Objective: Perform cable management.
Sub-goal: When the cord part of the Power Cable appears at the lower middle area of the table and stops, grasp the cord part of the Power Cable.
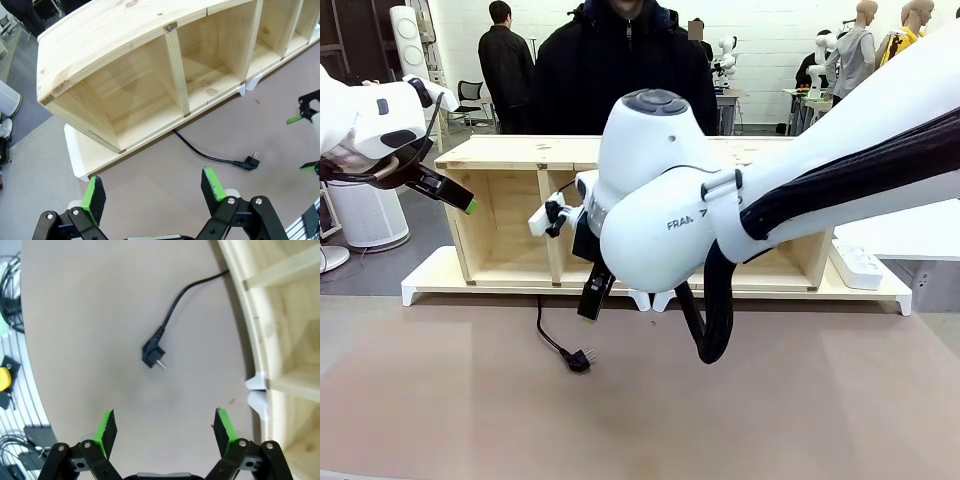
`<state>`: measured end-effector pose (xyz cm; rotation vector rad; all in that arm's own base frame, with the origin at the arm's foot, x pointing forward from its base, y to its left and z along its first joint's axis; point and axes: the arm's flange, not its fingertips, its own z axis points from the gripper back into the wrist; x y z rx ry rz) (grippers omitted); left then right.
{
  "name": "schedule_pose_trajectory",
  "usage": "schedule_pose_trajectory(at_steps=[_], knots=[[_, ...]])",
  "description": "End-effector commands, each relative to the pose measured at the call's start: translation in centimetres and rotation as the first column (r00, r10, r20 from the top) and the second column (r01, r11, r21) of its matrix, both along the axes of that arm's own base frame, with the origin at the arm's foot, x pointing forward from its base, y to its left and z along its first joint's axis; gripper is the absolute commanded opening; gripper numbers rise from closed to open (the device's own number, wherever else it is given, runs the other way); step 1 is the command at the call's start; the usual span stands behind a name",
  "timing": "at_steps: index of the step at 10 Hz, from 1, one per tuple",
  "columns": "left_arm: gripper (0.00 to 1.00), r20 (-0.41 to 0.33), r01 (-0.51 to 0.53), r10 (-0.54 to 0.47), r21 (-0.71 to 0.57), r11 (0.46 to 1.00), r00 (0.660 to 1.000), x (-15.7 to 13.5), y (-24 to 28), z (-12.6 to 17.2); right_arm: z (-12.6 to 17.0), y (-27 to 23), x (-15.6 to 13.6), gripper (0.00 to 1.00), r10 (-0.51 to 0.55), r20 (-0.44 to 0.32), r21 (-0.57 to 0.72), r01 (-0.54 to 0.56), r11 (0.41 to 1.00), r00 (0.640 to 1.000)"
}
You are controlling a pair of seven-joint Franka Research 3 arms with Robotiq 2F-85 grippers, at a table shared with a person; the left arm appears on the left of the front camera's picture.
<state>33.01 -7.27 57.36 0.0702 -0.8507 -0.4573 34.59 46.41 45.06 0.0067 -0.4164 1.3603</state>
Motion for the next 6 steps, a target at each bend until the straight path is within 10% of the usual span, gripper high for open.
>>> schedule_pose_trajectory(at_steps=[1,6], knots=[[1.00,0.003,0.001,-0.001,0.005,1.000,1.000,0.1,0.0,0.0,-1.3,2.2,0.7,1.00,0.013,-0.016,-0.047,-0.014,0.999,1.000],[1.00,0.003,0.001,-0.001,0.005,1.000,1.000,0.1,0.0,0.0,-4.8,6.7,1.3,1.00,-0.049,0.018,-0.093,0.050,0.994,0.999]])
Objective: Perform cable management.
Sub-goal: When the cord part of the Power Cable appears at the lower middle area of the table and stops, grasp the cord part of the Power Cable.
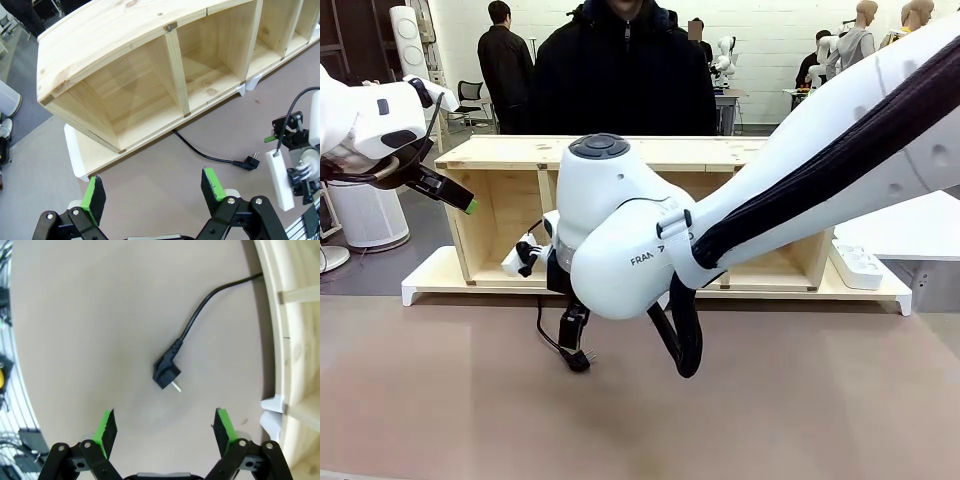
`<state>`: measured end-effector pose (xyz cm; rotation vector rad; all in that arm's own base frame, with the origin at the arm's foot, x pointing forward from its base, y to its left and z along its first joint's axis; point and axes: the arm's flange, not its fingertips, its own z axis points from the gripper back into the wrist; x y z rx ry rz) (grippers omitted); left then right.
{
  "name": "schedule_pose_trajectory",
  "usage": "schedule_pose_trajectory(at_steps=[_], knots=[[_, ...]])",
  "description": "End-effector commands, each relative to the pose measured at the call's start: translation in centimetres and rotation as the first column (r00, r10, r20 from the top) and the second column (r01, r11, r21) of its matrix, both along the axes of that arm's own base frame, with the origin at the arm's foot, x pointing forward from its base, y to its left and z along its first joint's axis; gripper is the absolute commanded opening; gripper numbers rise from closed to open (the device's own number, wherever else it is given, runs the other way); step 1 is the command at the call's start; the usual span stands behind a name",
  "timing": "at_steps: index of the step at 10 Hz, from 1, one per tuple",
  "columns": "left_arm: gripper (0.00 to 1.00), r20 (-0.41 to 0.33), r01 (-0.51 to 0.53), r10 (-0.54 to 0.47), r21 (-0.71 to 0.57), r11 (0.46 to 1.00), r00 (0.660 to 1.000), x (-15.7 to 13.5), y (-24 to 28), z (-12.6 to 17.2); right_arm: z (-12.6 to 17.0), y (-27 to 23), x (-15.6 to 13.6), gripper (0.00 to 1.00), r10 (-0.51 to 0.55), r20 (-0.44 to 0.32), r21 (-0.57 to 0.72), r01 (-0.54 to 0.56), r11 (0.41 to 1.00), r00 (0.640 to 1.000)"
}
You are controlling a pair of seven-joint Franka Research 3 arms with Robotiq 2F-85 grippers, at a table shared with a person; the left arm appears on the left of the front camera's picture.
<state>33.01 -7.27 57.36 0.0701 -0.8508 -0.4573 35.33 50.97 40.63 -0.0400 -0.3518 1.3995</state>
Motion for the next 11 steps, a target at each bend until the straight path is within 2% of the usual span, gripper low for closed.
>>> schedule_pose_trajectory(at_steps=[1,3,4,5,6,7,8,9,11], knots=[[1.00,0.003,0.001,-0.001,0.005,1.000,1.000,0.1,0.0,0.0,-1.0,3.0,0.8,1.00,-0.148,0.060,-0.018,0.149,0.989,0.987],[1.00,0.003,0.001,-0.001,0.005,1.000,1.000,0.1,0.0,0.0,-2.1,4.0,1.1,1.00,-0.307,0.136,-0.013,0.312,0.950,0.942],[1.00,0.003,0.001,-0.001,0.005,1.000,1.000,0.1,0.0,0.0,-2.7,4.3,1.3,1.00,-0.332,0.165,-0.033,0.342,0.939,0.929],[1.00,0.003,0.001,-0.001,0.005,1.000,1.000,0.1,0.0,0.0,-3.1,4.6,1.4,1.00,-0.358,0.135,-0.029,0.365,0.931,0.924],[1.00,0.003,0.001,-0.001,0.005,1.000,1.000,0.1,0.0,0.0,-3.7,4.7,1.4,1.00,-0.344,0.064,-0.035,0.346,0.937,0.937],[1.00,0.003,0.001,-0.001,0.005,1.000,1.000,0.1,0.0,0.0,-4.0,4.7,1.4,1.00,-0.315,-0.038,-0.032,0.314,0.949,0.948],[1.00,0.003,0.001,-0.001,0.005,1.000,1.000,0.1,0.0,0.0,-3.8,4.7,1.6,1.00,-0.300,-0.095,-0.017,0.300,0.954,0.949],[1.00,0.003,0.001,-0.001,0.005,1.000,1.000,0.1,0.0,0.0,-3.8,4.6,1.5,1.00,-0.288,-0.129,-0.011,0.289,0.957,0.949],[1.00,0.003,0.001,-0.001,0.005,1.000,1.000,0.1,0.0,0.0,-3.9,4.2,1.6,1.00,-0.291,-0.153,-0.014,0.293,0.956,0.944]])
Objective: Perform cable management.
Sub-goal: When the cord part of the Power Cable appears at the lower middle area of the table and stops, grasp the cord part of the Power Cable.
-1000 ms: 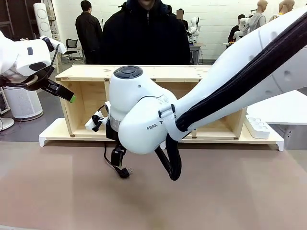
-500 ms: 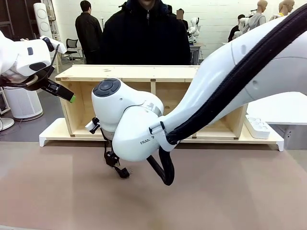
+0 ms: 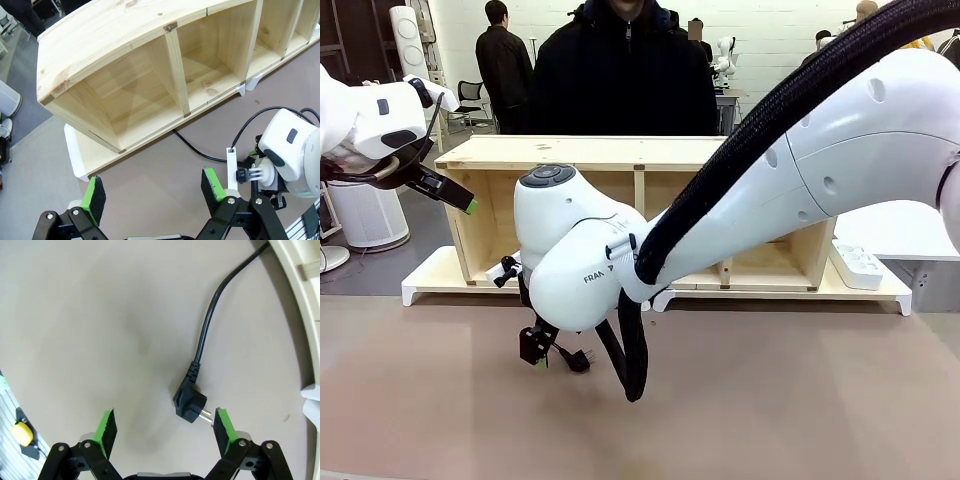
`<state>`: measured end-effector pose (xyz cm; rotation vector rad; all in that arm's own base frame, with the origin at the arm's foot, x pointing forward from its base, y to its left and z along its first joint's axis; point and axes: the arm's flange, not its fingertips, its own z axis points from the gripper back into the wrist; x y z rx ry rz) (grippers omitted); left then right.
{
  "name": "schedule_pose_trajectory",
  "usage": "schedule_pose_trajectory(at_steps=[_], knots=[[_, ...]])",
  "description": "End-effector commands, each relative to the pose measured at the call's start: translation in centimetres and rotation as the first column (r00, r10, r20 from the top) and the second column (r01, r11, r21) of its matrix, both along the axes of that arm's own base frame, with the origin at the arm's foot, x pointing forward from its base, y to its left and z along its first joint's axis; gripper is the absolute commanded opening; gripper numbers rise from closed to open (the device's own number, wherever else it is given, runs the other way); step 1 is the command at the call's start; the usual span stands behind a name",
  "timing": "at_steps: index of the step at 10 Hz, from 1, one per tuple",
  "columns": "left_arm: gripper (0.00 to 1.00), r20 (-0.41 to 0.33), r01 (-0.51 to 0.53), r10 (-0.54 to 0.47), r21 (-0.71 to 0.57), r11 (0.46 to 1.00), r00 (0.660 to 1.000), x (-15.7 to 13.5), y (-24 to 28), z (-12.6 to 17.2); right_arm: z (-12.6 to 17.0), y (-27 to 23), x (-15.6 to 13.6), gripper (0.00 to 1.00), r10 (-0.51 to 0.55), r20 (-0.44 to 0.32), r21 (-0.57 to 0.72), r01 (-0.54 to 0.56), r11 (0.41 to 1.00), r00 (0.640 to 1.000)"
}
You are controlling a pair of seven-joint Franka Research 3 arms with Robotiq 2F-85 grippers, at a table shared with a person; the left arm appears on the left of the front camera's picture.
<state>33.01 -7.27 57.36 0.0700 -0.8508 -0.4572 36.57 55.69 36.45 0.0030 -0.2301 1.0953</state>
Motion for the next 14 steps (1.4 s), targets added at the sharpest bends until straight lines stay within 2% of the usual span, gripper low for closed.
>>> schedule_pose_trajectory(at_steps=[1,3,4,5,9,11,14], knots=[[1.00,0.003,0.001,-0.001,0.005,1.000,1.000,0.1,0.0,0.0,0.1,-0.5,0.7,1.00,-0.004,-0.021,0.003,0.004,1.000,1.000],[1.00,0.003,0.001,-0.001,0.005,1.000,1.000,0.1,0.0,0.0,-0.2,-0.5,1.2,1.00,-0.001,-0.027,-0.003,0.001,1.000,1.000],[1.00,0.003,0.001,-0.001,0.005,1.000,1.000,0.1,0.0,0.0,-0.2,-0.5,1.2,1.00,-0.002,0.022,-0.003,0.002,1.000,1.000],[1.00,0.003,0.001,-0.001,0.005,1.000,1.000,0.1,0.0,0.0,-0.1,-0.6,0.9,1.00,-0.012,-0.005,-0.003,0.012,1.000,1.000],[1.00,0.003,0.001,-0.001,0.005,1.000,1.000,0.1,0.0,0.0,-0.2,-0.7,1.0,1.00,-0.012,0.000,-0.005,0.012,1.000,1.000],[1.00,0.003,0.001,-0.001,0.005,1.000,1.000,0.1,0.0,0.0,-1.8,-0.2,1.8,1.00,0.004,0.024,-0.032,-0.003,0.999,1.000],[1.00,0.003,0.001,-0.001,0.005,1.000,1.000,0.1,0.0,0.0,-2.7,0.2,2.4,1.00,0.000,-0.021,-0.043,-0.001,0.999,1.000]])
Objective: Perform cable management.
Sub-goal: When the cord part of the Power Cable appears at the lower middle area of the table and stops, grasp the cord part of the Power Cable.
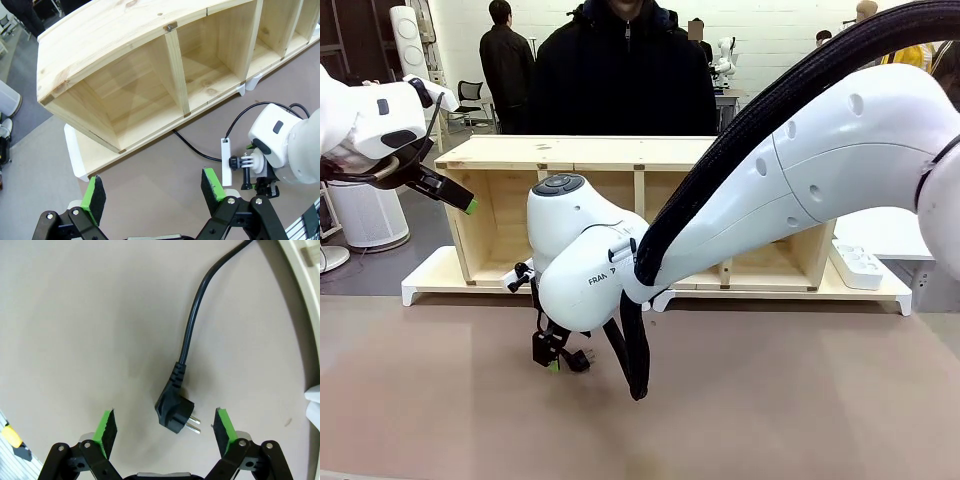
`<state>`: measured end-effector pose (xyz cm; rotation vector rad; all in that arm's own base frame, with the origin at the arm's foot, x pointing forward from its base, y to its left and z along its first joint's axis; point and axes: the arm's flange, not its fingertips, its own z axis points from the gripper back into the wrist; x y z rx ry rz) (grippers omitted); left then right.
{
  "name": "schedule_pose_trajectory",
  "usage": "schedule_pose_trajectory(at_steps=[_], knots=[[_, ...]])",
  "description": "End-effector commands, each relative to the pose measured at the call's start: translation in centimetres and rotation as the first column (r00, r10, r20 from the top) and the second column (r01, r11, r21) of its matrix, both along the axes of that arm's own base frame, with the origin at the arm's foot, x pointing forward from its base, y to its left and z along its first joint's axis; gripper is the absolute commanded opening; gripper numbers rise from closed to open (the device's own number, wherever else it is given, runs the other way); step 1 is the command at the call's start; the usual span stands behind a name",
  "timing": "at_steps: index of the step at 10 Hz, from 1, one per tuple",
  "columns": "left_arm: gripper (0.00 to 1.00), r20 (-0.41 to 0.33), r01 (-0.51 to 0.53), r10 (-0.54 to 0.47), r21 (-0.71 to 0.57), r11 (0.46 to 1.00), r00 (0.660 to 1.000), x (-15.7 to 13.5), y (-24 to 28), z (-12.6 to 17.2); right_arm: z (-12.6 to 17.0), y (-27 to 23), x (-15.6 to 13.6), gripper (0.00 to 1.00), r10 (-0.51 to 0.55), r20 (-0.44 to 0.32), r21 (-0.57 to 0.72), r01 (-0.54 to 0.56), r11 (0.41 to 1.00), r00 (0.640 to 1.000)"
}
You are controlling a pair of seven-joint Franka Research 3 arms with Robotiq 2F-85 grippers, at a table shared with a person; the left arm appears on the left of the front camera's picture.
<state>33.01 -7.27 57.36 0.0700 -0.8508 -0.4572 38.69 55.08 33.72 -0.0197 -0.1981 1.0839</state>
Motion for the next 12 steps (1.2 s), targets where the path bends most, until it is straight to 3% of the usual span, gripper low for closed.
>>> schedule_pose_trajectory(at_steps=[1,8,12], knots=[[1.00,0.003,0.001,-0.001,0.005,1.000,1.000,0.1,0.0,0.0,-0.2,0.8,0.2,1.00,0.019,-0.018,-0.002,-0.019,1.000,1.000],[1.00,0.003,0.001,-0.001,0.005,1.000,1.000,0.1,0.0,0.0,-1.5,1.4,2.4,1.00,0.020,-0.137,-0.006,-0.021,1.000,0.990],[1.00,0.003,0.001,-0.001,0.005,1.000,1.000,0.1,0.0,0.0,-2.0,1.8,3.5,1.00,0.013,-0.164,-0.016,-0.016,1.000,0.986]])
